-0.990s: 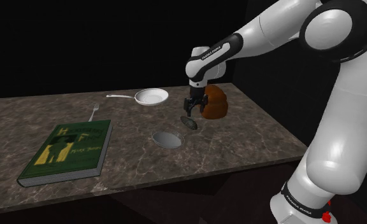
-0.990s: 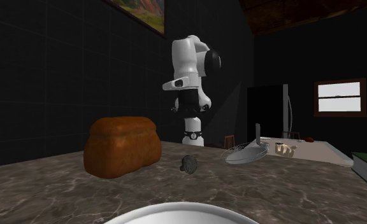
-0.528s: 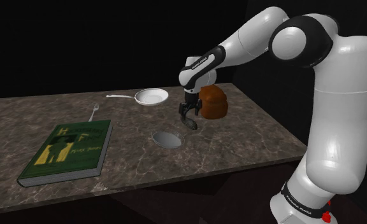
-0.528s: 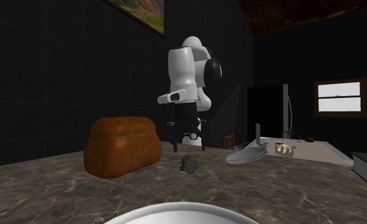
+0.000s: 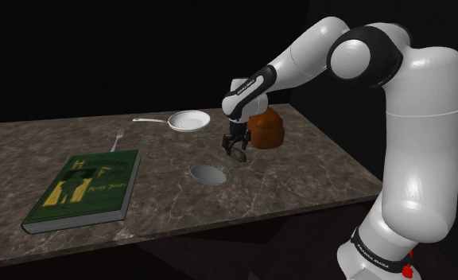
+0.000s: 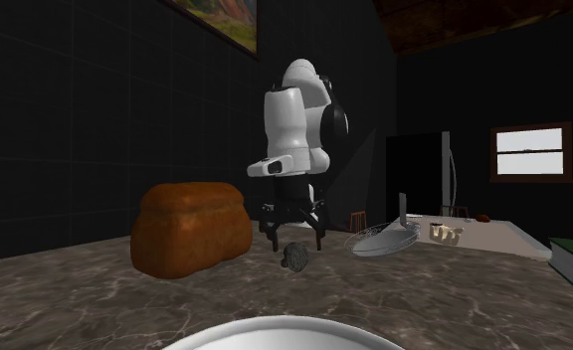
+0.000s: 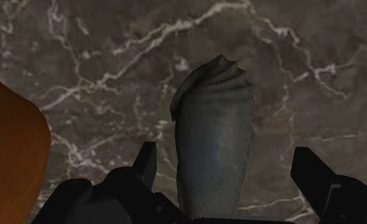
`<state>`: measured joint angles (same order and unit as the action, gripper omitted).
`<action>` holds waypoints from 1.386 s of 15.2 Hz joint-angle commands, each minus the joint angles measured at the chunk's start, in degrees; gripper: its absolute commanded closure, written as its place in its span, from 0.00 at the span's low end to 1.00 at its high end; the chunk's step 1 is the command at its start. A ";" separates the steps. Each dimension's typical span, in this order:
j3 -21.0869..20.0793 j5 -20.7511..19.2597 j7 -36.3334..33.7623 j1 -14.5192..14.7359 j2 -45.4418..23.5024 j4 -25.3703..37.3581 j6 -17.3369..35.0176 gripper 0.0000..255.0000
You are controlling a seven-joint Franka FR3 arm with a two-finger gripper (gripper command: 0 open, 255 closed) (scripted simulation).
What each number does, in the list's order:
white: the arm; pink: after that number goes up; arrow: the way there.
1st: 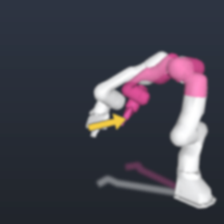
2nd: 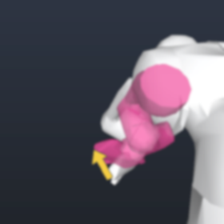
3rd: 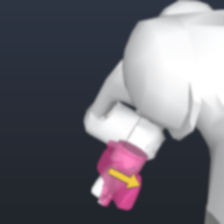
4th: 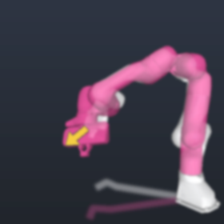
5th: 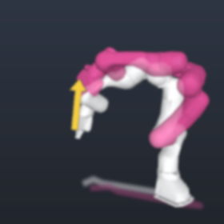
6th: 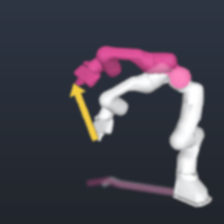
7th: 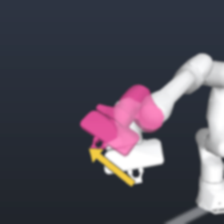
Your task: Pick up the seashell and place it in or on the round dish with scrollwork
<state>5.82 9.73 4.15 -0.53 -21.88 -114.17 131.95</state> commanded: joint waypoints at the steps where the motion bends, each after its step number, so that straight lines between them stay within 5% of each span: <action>1: -0.01 0.02 0.01 0.00 -0.03 -0.04 0.09 0.00; 5: -0.01 0.01 0.01 0.00 -0.03 -0.04 0.08 0.00; 6: -0.01 0.01 0.01 0.00 -0.03 -0.04 0.08 1.00; 21: 0.32 -0.75 -0.73 0.18 2.93 0.77 -3.63 1.00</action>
<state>6.09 9.13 3.61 -0.40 -19.49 -113.62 129.08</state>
